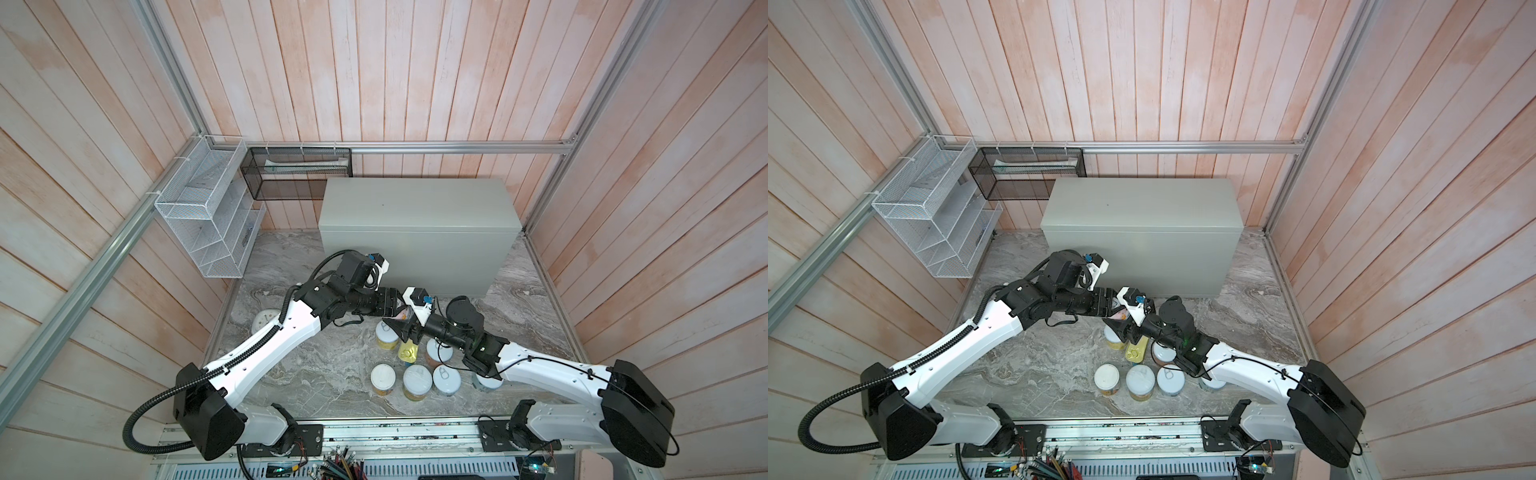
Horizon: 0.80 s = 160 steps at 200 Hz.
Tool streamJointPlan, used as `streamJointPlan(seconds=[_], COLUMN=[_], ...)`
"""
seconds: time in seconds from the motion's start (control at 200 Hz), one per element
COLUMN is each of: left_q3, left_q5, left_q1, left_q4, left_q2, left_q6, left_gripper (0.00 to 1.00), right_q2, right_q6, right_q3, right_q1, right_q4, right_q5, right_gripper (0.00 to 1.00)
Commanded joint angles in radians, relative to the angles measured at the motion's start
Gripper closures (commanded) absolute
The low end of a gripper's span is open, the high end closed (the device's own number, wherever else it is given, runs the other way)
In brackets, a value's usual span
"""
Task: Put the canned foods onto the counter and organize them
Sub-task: 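Grasp the pink can with the right gripper and open the left gripper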
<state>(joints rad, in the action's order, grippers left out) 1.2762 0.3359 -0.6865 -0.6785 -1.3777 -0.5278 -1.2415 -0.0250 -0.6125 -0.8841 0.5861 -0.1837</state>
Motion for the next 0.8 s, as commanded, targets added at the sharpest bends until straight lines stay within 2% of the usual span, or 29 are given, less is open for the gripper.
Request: streamJointPlan(seconds=[0.0, 0.085, 0.155, 0.4, 0.535, 0.59, 0.795], left_q3=[-0.02, -0.027, -0.029, -0.06, -0.073, -0.075, -0.094], left_q5=[0.034, 0.036, 0.033, 0.032, 0.027, 0.019, 0.004], left_q1=[-0.003, -0.001, 0.001, 0.013, 0.018, 0.022, 0.04], left_q4=[0.024, 0.032, 0.035, 0.05, 0.052, 0.048, 0.042], left_q2=[0.03, 0.031, 0.032, 0.037, 0.042, 0.049, 0.073], left_q6=[-0.021, -0.027, -0.031, -0.038, -0.041, -0.042, -0.046], left_gripper=[0.29, 0.26, 0.17, 0.12, 0.06, 0.0, 0.0], right_q2=[0.016, 0.017, 0.016, 0.011, 0.015, 0.016, 0.02], right_q6=[0.046, 0.05, 0.052, 0.057, 0.059, 0.061, 0.074], right_q3=[0.0, 0.002, 0.001, 0.005, 0.007, 0.007, 0.012], right_q1=[0.01, 0.01, 0.01, 0.014, 0.018, 0.018, 0.024], right_q4=[0.105, 0.11, 0.114, 0.123, 0.118, 0.117, 0.115], right_q5=[0.066, 0.067, 0.069, 0.08, 0.082, 0.088, 0.097], right_gripper=[0.33, 0.34, 0.35, 0.37, 0.37, 0.37, 0.37])
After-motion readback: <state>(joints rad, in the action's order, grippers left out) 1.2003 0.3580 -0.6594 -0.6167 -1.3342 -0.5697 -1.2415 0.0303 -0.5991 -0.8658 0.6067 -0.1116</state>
